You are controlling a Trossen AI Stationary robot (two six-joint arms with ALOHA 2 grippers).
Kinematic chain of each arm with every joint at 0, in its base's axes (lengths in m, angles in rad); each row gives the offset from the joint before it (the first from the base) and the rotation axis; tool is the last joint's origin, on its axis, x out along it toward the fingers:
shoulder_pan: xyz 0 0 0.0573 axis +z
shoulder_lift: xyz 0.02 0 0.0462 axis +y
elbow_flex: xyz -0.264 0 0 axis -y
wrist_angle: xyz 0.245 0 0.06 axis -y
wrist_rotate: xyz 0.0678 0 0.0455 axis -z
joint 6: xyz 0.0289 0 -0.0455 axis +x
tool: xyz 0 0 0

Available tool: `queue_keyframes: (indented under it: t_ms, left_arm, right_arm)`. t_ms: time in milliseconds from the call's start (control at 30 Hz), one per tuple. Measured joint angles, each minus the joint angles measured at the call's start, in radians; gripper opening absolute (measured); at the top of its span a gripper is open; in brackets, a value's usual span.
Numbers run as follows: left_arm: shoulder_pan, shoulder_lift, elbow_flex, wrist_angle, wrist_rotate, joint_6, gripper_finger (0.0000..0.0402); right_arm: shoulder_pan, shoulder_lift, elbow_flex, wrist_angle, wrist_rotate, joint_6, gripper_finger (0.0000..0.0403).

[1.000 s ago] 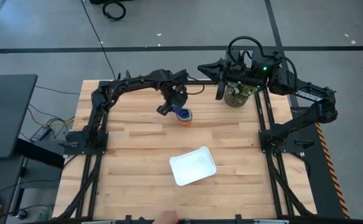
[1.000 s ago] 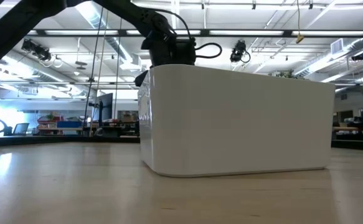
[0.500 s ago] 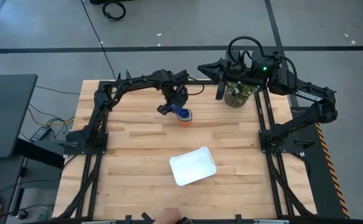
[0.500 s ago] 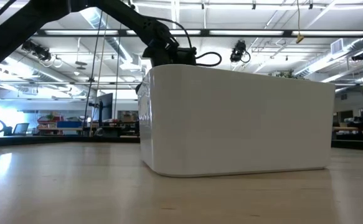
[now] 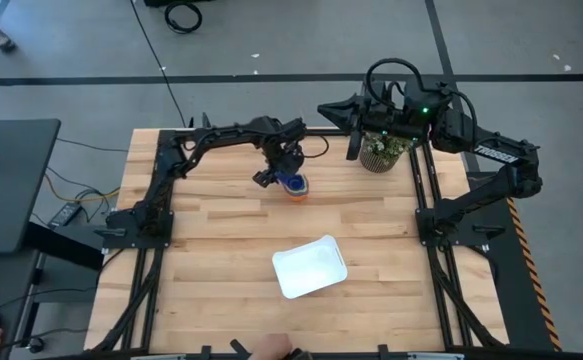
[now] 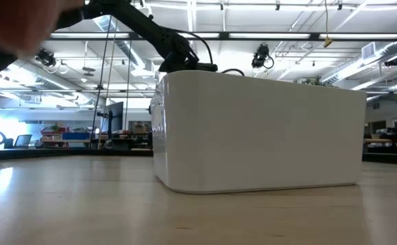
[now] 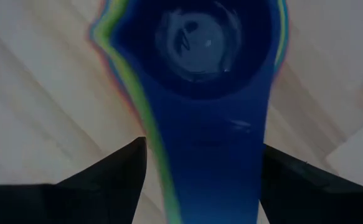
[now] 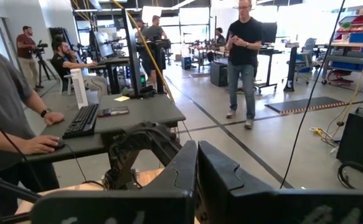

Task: Nest measuring cups in basket
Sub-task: Put the nested measuring cups into the white bin

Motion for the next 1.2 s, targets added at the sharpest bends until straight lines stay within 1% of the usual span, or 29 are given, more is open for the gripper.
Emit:
queue_keyframes:
  t_ms: [300,400,533,700,800,1200]
  left_arm:
    - [-0.008,0.011,0.000,0.021,0.000,0.003,0.0274]
    - [-0.008,0.011,0.000,0.016,-0.003,0.015,0.0268]
    - [-0.021,0.011,0.000,0.018,-0.006,0.096,0.0239]
    - [-0.032,0.010,0.000,0.014,-0.014,0.105,0.0191]
    - [-0.035,0.010,0.000,0.015,-0.023,0.100,0.0176]
    - [-0.047,0.010,0.000,0.011,-0.056,0.096,0.0170]
  right_arm:
    - [0.000,0.000,0.000,0.018,0.000,0.000,0.0022]
    - [0.000,0.000,0.000,0.020,0.000,0.000,0.0022]
    - [0.000,0.000,0.000,0.022,0.000,0.000,0.0022]
    - [0.000,0.000,0.000,0.022,0.000,0.000,0.0022]
    - [0.000,0.000,0.000,0.022,0.000,0.000,0.0022]
    - [0.000,0.000,0.000,0.022,0.000,0.000,0.0022]
